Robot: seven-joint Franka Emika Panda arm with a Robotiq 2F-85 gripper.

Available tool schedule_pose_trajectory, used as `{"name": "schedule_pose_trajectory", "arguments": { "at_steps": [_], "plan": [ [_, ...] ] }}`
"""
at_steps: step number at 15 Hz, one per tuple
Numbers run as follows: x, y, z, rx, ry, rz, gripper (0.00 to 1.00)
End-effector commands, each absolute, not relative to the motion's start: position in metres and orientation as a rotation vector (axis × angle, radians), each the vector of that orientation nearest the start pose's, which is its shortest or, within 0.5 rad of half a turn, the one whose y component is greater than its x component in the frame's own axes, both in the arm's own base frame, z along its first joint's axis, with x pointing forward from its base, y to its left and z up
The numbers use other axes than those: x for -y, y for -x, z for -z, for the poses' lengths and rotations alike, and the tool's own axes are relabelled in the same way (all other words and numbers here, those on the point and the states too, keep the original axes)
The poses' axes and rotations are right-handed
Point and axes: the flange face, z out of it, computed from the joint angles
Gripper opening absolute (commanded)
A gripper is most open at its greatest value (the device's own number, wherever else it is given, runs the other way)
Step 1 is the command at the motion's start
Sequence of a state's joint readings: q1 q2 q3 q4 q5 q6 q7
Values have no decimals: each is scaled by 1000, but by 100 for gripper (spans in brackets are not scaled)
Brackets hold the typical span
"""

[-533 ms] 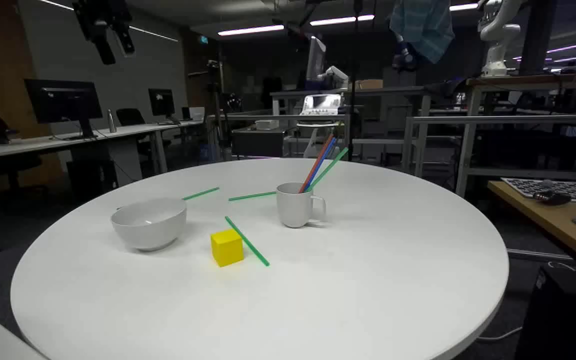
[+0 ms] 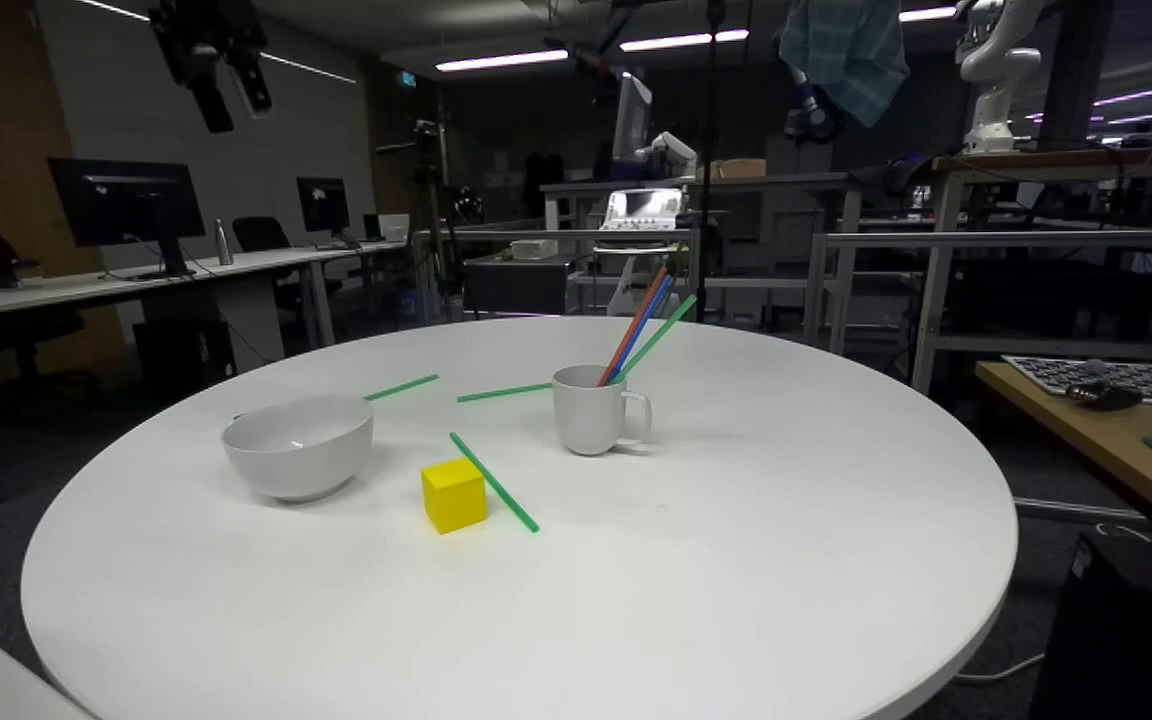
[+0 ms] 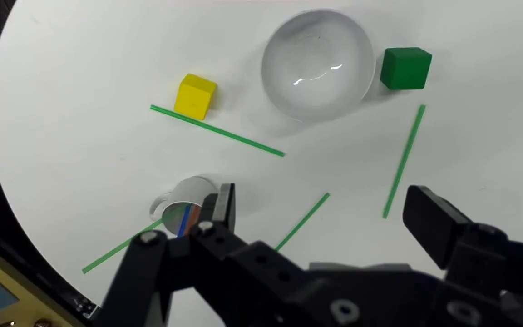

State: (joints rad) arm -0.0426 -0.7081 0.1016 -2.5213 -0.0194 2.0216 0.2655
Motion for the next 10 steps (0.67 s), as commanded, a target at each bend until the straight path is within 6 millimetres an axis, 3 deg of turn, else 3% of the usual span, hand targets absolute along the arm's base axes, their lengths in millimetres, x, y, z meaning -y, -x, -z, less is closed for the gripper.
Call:
{"name": "schedule_pose_trajectory", "arguments": {
  "at_steps": [1,5,10],
  "plan": [
    [-20,-382,-514,-313,3153,304,100],
    [-34,-415,-484,-232,3146,257,100],
    [-79,-443,-439,-64,3126,110,100]
  ]
}}
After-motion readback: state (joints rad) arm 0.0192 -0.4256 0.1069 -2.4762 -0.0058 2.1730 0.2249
